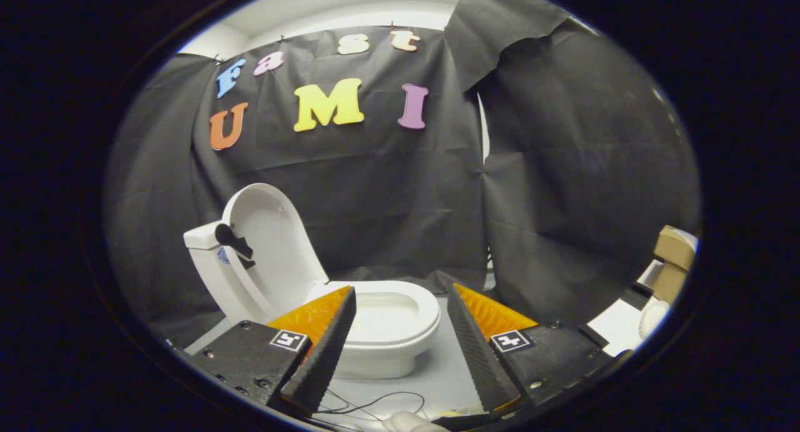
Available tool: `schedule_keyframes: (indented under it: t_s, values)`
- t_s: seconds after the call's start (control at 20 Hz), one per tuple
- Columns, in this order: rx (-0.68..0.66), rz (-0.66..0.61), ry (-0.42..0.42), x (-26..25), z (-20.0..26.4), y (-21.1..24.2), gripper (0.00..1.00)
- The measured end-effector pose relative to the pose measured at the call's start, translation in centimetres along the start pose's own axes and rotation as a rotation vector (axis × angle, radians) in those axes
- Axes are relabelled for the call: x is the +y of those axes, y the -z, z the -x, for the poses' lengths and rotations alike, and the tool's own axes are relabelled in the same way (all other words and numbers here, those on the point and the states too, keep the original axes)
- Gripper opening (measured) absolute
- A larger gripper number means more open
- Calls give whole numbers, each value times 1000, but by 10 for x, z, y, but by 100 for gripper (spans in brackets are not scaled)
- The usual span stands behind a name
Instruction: Open the toilet lid.
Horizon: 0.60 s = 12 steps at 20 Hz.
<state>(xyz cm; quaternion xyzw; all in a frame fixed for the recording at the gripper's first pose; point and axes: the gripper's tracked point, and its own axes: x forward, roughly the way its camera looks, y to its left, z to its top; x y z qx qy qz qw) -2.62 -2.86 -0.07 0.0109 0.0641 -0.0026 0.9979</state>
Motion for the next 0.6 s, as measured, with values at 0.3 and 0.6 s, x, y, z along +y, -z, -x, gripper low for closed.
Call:
schedule_keyframes:
  t_s: [0.3,0.6]
  values:
    - [-53,34,42,-15,12,2,92]
    - [-94,57,45,-12,14,2,92]
